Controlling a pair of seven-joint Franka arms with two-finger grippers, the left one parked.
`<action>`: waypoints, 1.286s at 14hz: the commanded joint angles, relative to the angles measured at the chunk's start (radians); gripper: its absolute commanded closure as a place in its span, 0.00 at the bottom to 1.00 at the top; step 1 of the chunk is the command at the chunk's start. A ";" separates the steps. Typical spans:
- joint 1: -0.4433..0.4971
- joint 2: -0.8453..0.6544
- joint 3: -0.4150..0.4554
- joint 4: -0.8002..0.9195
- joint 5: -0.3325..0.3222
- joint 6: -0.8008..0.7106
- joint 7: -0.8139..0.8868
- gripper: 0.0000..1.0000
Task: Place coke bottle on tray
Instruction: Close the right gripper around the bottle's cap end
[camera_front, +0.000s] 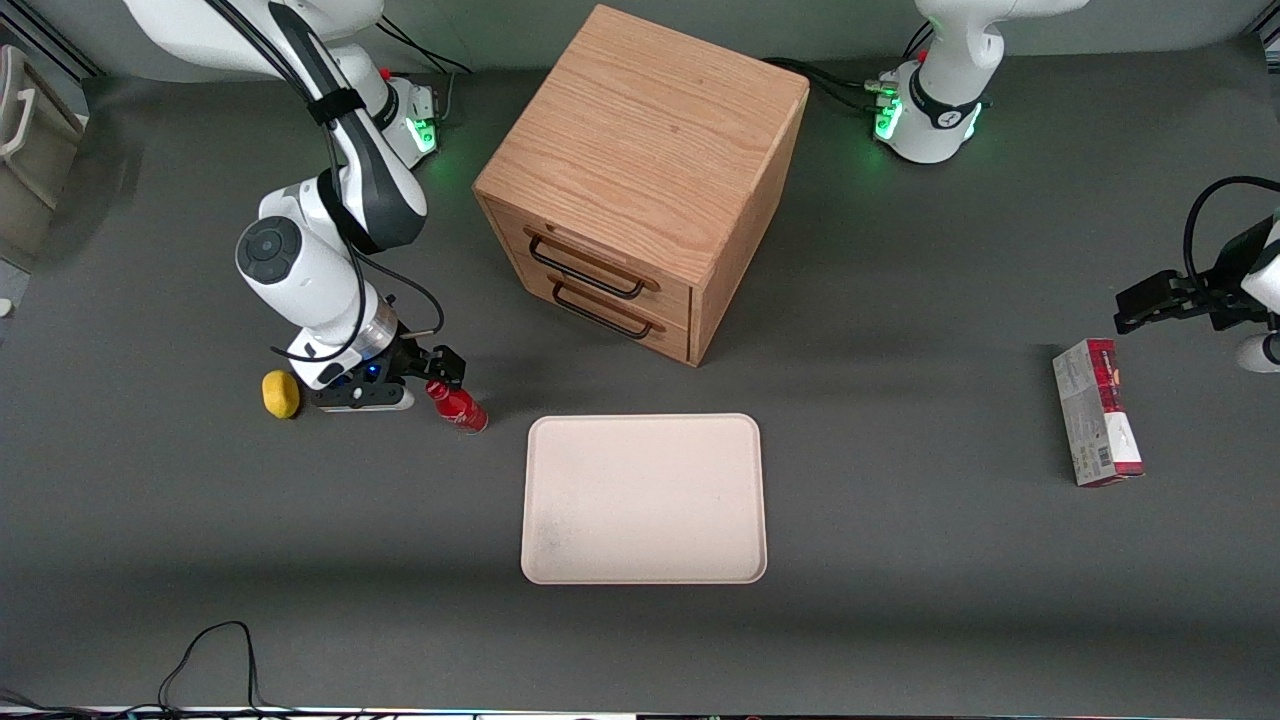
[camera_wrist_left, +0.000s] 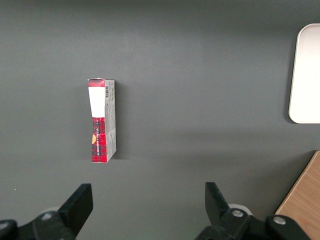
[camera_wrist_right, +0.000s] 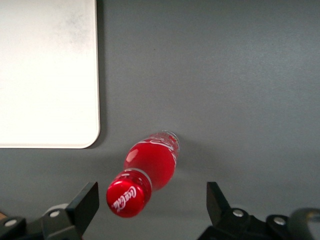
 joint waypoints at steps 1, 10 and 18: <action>-0.003 0.021 0.007 0.013 -0.020 0.017 0.017 0.55; -0.003 0.045 0.023 0.189 -0.092 -0.134 0.022 1.00; -0.039 0.080 0.000 0.741 -0.155 -0.764 0.022 1.00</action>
